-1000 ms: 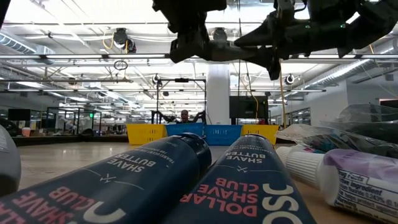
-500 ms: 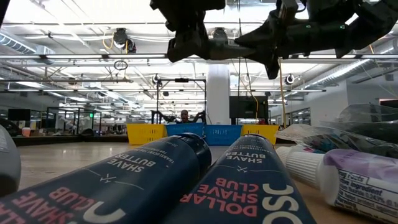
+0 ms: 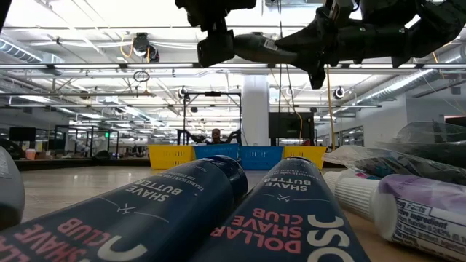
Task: Pick & Place Travel size toiletries
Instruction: Put the top deodorant cream into the right blue bin
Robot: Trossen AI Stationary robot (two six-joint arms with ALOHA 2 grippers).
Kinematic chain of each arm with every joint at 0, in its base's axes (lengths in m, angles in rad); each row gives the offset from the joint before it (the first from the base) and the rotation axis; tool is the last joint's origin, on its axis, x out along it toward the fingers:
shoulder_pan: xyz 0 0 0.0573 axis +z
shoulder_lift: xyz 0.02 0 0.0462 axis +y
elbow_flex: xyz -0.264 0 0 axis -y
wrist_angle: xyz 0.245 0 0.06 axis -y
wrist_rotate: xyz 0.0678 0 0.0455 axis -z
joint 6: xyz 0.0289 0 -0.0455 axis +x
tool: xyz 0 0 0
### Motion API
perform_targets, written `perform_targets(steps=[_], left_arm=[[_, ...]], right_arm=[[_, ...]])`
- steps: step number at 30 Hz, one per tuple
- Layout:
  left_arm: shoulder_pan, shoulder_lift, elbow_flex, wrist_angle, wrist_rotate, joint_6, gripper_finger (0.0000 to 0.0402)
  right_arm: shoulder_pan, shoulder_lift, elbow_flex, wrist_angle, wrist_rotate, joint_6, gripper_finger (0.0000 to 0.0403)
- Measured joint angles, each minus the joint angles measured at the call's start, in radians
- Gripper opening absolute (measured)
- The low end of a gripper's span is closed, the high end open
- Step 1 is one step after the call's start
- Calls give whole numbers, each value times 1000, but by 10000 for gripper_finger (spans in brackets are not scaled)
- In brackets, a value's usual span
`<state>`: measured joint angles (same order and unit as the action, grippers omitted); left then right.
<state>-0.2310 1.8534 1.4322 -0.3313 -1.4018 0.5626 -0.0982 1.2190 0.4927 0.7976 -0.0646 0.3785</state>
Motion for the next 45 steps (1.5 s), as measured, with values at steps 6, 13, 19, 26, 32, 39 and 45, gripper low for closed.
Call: perform_targets(steps=[6,13,19,26,32,39,45], left_arm=[[-8,0,0,-10,-50,5,219],[-70,0,0,-16,-85,-1,201],[-139,-6,0,-95,1,-222,198],[-173,-9,0,-395,174,-720,198],[-176,-9,0,-550,400,-1031,198],[-180,-9,0,-564,488,-1083,198],[-179,-9,0,-607,489,-1137,198]], right_arm=[[-18,-1,0,14,35,-25,104],[-96,-1,0,13,36,-25,104],[-184,-1,0,-51,50,-36,104],[-265,-1,0,-110,71,-58,104],[-313,4,8,-134,118,-85,104],[-332,130,139,-252,157,-139,104],[-350,273,231,-276,251,-200,104]])
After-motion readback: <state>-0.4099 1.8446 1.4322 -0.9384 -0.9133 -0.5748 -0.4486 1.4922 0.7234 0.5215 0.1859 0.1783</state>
